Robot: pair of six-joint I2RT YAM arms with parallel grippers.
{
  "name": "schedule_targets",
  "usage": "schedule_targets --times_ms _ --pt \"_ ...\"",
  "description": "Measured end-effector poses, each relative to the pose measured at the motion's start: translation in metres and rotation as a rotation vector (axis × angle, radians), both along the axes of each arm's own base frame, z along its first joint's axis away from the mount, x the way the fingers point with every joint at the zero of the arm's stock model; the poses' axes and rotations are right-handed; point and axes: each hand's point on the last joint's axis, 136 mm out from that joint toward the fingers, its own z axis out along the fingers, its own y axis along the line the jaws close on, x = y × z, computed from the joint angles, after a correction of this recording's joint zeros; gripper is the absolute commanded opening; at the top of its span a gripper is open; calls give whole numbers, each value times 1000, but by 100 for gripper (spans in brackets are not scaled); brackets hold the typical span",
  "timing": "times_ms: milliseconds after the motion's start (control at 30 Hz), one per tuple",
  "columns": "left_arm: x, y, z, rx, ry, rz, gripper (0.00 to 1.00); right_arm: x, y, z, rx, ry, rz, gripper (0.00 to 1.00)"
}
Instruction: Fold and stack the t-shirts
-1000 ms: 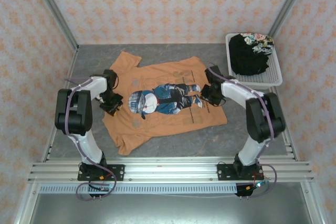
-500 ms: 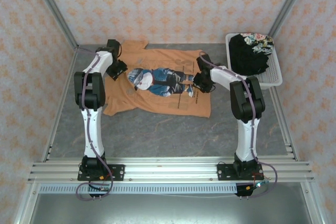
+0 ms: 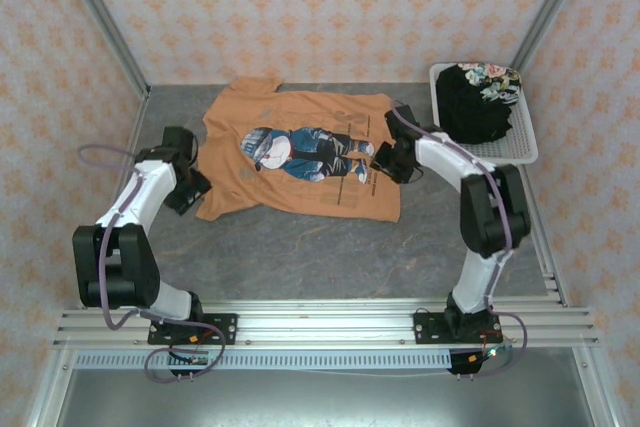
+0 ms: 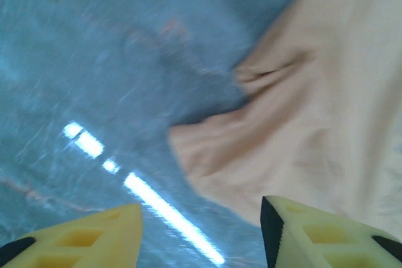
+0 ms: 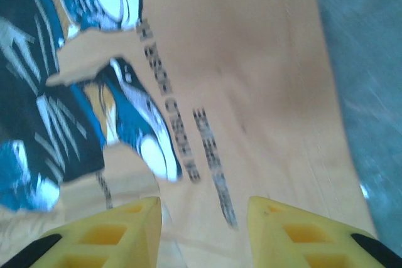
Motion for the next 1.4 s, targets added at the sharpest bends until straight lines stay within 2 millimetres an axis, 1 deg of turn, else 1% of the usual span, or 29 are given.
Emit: schedule_targets --times_ms 67,133,233,300,400,500,533,633,733,833,900,967,1133,1333,1400 --pt "-10 5 -22 -38 58 32 60 -23 -4 6 18 0 3 41" --pt "-7 4 -34 -69 67 35 60 -42 -8 3 27 18 -1 41" --pt "6 1 -38 -93 24 6 58 -66 -13 -7 32 58 -8 41" --pt "12 0 -41 -102 12 -14 56 -76 -16 -13 33 82 -16 41" --pt "14 0 -53 -105 32 -41 53 -83 -18 -15 34 97 -25 41" --pt "12 0 -67 -106 73 -62 51 -83 -17 -10 40 81 -29 41" --pt "13 0 -67 -106 76 -64 49 -82 -17 -7 43 74 -32 41" --pt "12 1 -68 -105 91 -66 31 -81 -17 -1 51 58 -42 41" --pt "9 3 -67 -93 112 -62 16 -83 -21 -1 44 55 -68 41" --pt "13 2 -65 -92 93 -64 0 -92 -29 -7 25 68 -113 40" --pt "19 -3 -62 -96 48 -73 0 -98 -33 -11 18 83 -146 39" --pt "18 -11 -57 -106 13 -84 0 -102 -36 -16 16 101 -177 39" --pt "3 -28 -35 -138 -68 -82 0 -108 -37 -29 27 146 -246 36" --pt "-12 -42 -12 -154 -131 -64 0 -108 -34 -47 39 199 -306 36" --pt "-15 -45 -7 -159 -143 -57 0 -109 -33 -51 50 210 -324 36"
